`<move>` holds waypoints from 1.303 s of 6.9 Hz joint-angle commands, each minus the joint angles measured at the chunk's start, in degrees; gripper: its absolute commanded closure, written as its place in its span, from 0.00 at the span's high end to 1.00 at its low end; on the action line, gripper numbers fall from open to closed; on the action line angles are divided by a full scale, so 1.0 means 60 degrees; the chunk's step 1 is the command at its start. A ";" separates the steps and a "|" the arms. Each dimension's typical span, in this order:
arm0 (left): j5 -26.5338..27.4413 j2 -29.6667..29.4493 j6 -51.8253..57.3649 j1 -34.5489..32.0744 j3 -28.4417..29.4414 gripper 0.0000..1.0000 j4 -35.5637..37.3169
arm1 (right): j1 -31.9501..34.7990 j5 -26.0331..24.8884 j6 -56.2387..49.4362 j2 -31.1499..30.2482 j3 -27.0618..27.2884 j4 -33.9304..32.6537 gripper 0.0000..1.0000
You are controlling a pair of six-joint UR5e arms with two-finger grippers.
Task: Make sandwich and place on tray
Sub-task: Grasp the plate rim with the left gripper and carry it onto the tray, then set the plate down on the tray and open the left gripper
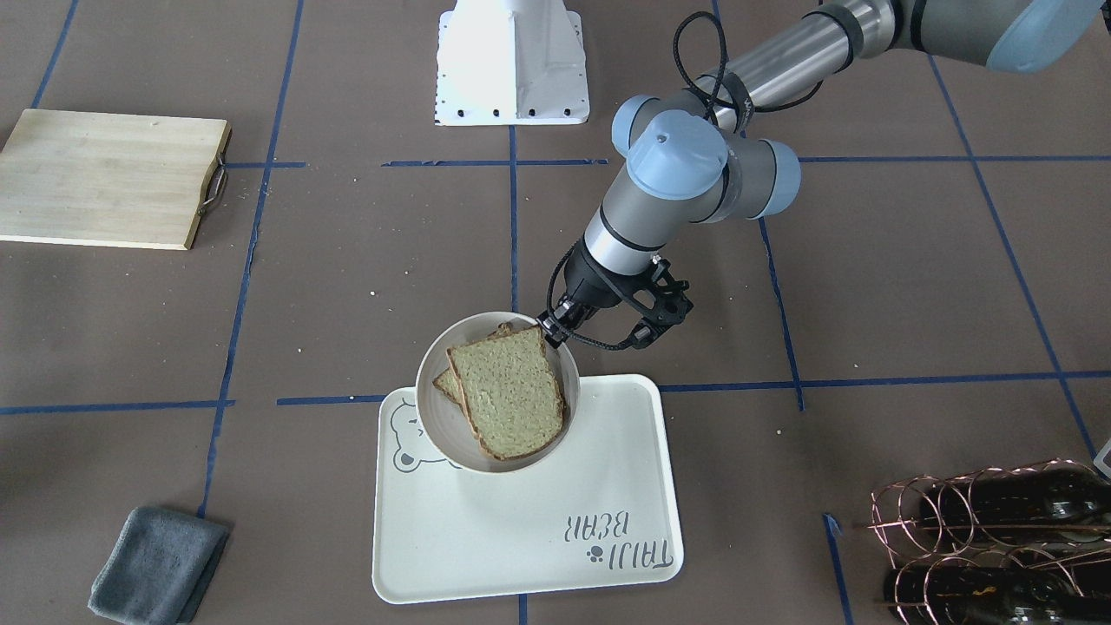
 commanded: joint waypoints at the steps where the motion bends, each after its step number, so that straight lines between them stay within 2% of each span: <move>1: 0.0607 -0.0431 -0.0981 -0.0066 0.1271 0.00 -0.0782 | 0.0124 0.0149 -0.0106 -0.0163 -0.0163 0.0093 1.00; 3: 0.1225 -0.0828 -0.1583 -0.0052 0.2268 0.00 -0.1323 | 0.0460 0.0222 -0.0077 -0.0164 -0.0148 0.0137 1.00; 4: 0.1242 -0.0886 -0.1644 -0.0052 0.2562 0.00 -0.1544 | 0.0461 0.0222 -0.0077 -0.0193 -0.0163 0.0137 1.00; 6: 0.1257 -0.0989 -0.1673 -0.0052 0.2725 0.00 -0.1604 | 0.0476 0.0237 -0.0077 -0.0194 -0.0163 0.0137 1.00; 7: 0.1504 -0.1004 -0.1833 -0.0052 0.2741 0.09 -0.1721 | 0.0490 0.0237 -0.0077 -0.0194 -0.0163 0.0137 1.00; 9: 0.1711 -0.0772 -0.1080 -0.0066 0.2537 1.00 -0.2147 | 0.0490 0.0237 -0.0063 -0.0194 -0.0148 0.0137 1.00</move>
